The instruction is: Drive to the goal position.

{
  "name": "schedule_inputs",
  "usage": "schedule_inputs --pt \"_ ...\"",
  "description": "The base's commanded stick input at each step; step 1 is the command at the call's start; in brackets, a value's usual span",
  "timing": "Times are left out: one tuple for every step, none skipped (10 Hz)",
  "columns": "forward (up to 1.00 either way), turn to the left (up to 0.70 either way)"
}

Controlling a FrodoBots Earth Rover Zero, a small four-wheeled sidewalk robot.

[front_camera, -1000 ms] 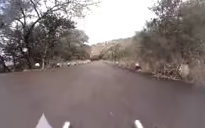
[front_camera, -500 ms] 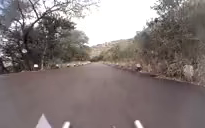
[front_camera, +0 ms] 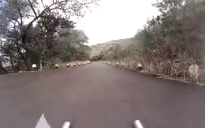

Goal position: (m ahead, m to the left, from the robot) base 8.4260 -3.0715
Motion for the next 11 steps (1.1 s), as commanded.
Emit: schedule_inputs --pt "0.5 0.0" --pt "0.5 0.0" --pt "0.5 0.0" --pt "0.5 0.0" --pt "0.5 0.0" --pt "0.5 0.0" --pt "0.5 0.0" --pt "0.5 0.0" --pt "0.5 0.0" --pt "0.5 0.0" --pt "0.5 0.0"
